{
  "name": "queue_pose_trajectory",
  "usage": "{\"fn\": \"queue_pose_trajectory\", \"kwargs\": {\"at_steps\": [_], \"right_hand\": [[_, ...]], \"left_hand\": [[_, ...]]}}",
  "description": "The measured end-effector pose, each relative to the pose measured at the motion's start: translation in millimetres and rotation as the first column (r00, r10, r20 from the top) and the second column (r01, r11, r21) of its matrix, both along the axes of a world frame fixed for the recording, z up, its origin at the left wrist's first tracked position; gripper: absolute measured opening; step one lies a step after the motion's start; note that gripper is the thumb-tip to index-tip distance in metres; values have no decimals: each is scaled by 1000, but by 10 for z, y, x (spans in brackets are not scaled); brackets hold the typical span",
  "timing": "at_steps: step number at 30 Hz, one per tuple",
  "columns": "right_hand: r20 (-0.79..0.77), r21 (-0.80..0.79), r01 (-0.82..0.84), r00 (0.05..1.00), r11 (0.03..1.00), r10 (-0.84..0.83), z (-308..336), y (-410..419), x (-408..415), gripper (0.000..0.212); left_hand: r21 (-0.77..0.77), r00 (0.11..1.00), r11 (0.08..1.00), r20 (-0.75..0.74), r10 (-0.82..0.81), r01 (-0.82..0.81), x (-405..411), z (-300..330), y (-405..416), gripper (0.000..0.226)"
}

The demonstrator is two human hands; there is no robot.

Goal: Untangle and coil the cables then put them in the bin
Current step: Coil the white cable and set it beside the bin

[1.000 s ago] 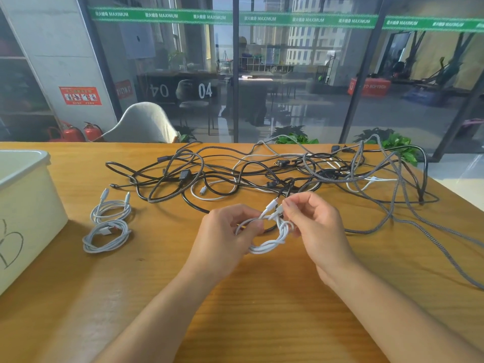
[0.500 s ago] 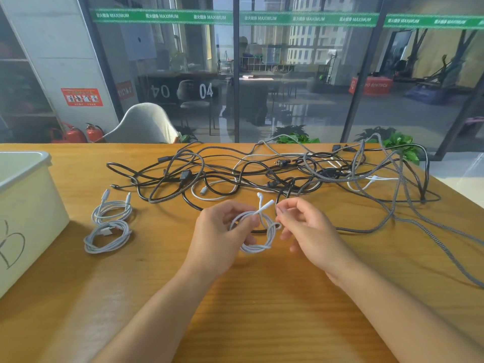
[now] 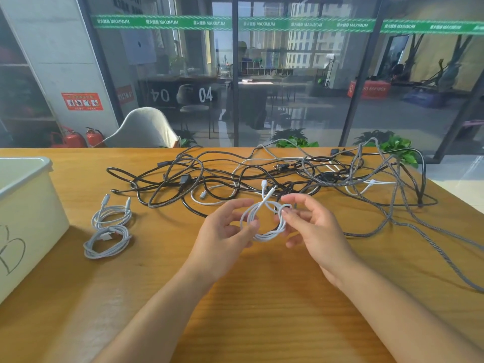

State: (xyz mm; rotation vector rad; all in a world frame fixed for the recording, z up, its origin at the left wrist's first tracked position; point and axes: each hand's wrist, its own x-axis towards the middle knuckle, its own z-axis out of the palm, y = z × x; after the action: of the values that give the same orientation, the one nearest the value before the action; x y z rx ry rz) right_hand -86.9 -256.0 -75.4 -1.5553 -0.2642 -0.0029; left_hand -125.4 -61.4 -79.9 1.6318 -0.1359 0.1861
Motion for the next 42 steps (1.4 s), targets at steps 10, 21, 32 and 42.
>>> {"fn": "queue_pose_trajectory", "kwargs": {"at_steps": [10, 21, 32, 42], "right_hand": [[-32, -22, -46, 998, 999, 45, -53, 77, -37, 29], [3, -49, -225, 974, 973, 225, -149, 531, -342, 59], [128, -416, -286, 922, 863, 367, -228, 1305, -692, 65], [253, -739, -179, 819, 649, 515, -181, 1880, -840, 63]], "left_hand": [[127, 999, 991, 26, 32, -35, -23, -12, 27, 45], [215, 988, 964, 43, 150, -156, -501, -90, 459, 49], [387, 936, 853, 107, 334, -349, -1198, -220, 1268, 46], [704, 889, 571, 198, 412, -422, -1517, -215, 1800, 52]]}}
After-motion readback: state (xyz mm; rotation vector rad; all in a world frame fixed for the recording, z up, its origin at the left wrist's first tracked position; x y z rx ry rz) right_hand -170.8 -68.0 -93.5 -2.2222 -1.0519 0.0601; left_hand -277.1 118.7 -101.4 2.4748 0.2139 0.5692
